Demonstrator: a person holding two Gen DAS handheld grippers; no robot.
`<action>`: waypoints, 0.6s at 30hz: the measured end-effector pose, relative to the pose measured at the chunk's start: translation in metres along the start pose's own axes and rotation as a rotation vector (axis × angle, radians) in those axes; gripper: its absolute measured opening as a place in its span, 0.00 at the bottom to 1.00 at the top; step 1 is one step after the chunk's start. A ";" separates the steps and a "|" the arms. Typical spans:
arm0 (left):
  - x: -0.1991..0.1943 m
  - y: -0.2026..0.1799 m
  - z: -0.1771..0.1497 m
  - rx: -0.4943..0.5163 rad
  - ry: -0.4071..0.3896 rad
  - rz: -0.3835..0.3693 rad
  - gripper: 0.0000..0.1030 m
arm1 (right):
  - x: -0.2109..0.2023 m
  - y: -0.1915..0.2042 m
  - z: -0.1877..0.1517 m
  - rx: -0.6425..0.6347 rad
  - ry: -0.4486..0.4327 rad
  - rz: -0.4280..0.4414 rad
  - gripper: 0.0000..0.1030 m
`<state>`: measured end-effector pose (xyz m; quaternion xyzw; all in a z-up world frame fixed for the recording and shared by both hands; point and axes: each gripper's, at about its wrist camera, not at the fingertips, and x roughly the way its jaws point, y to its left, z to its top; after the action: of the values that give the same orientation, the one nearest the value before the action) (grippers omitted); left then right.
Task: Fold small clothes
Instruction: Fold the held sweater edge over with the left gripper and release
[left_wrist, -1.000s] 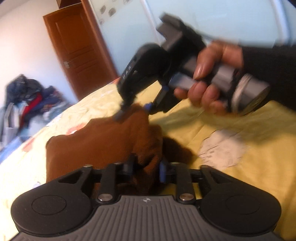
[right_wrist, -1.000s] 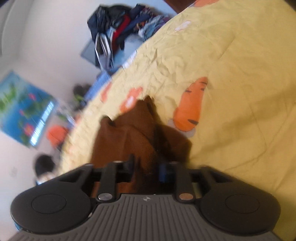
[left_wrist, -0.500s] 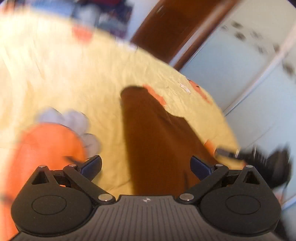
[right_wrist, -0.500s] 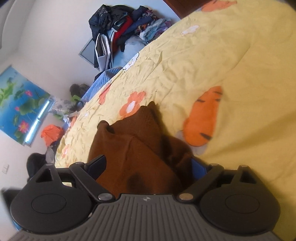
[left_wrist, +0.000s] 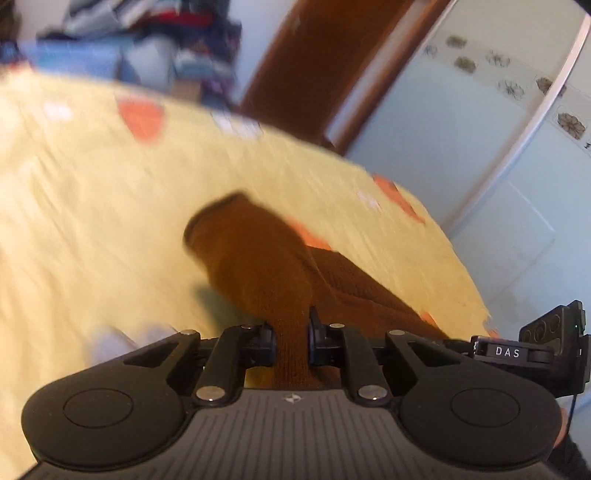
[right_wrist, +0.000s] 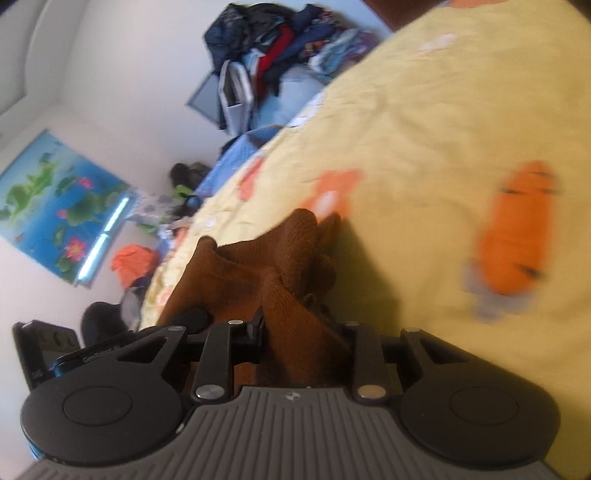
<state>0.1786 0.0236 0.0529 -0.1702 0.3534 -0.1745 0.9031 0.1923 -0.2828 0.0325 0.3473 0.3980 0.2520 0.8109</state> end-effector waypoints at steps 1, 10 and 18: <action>-0.004 0.006 0.007 0.002 -0.020 0.042 0.15 | 0.011 0.006 0.002 0.004 -0.001 0.008 0.34; -0.056 0.071 -0.034 -0.196 0.024 0.023 0.72 | 0.006 0.039 -0.023 -0.079 0.074 -0.075 0.90; -0.048 0.064 -0.087 -0.274 0.172 -0.057 0.22 | 0.017 0.053 -0.074 -0.203 0.212 -0.104 0.42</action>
<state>0.0974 0.0846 -0.0069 -0.2861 0.4449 -0.1640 0.8326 0.1338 -0.2105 0.0320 0.2140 0.4712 0.2840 0.8072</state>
